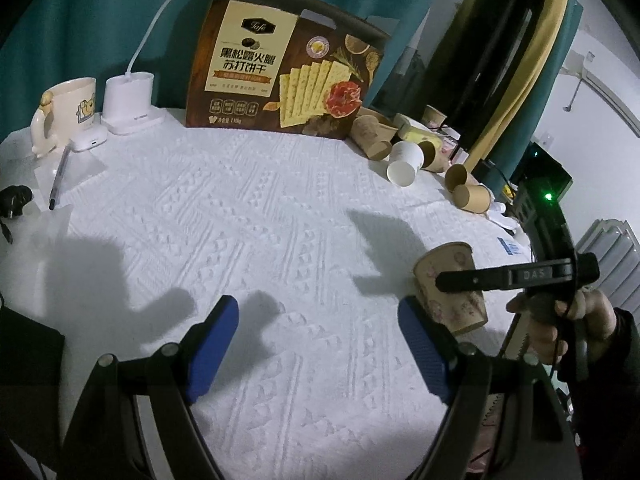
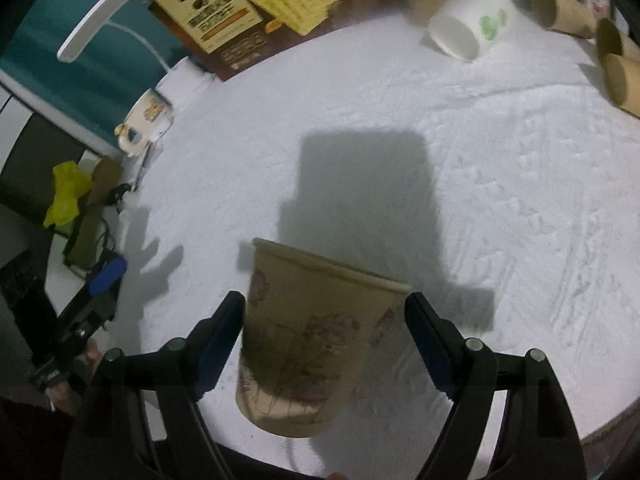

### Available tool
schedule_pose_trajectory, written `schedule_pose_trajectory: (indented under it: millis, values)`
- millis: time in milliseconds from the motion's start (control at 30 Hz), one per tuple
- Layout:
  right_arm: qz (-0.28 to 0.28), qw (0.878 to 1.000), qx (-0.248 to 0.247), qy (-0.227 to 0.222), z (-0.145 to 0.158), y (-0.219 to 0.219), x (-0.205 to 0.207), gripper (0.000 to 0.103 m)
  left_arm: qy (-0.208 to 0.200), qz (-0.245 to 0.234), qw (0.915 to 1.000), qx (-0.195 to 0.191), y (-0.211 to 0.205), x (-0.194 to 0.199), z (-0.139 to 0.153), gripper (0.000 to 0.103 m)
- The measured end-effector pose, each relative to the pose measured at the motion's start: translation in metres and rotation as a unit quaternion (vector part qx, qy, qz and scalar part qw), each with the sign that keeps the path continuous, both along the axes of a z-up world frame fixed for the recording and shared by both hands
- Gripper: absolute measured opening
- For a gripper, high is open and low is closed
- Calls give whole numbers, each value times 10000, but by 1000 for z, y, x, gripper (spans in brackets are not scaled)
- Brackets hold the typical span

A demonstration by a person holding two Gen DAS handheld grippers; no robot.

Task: Flip cup upright
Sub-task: 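Grasp the cup with the right gripper while the left gripper releases it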

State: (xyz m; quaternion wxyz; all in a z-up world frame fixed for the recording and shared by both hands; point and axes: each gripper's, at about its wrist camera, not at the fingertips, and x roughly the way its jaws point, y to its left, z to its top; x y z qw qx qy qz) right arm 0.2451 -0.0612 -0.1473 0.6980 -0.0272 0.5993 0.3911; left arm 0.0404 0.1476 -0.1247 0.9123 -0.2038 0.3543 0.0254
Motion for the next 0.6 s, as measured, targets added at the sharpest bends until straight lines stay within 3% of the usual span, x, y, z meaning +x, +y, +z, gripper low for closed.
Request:
schedule_pose_trajectory:
  millis: [33, 167, 300, 400, 433, 533, 600]
  values:
    - [34, 10000, 0, -1, -1, 2, 0, 70, 10, 1, 10000, -11, 1, 1, -1, 82]
    - [-101, 9997, 47, -231, 9, -1, 5, 69, -21, -3, 10000, -60, 4, 4, -1, 82]
    - [-483, 9895, -63, -1358, 39, -8, 5, 69, -95, -41, 9999, -90, 2, 7, 1, 82]
    - [-754, 9658, -246, -2467, 54, -14, -2, 69, -237, 14, 9996, -165, 1, 7, 4, 82]
    - [-878, 9495, -394, -2986, 53, -15, -8, 69, -272, 15, 9995, -164, -1, 8, 6, 82]
    - [-1233, 9182, -760, -3688, 40, -20, -18, 69, -360, 6, 9993, -118, -8, 7, 11, 82]
    - [-1430, 9068, -717, -3900, 32, -27, -24, 69, -368, -12, 9993, -91, -12, 6, 13, 82]
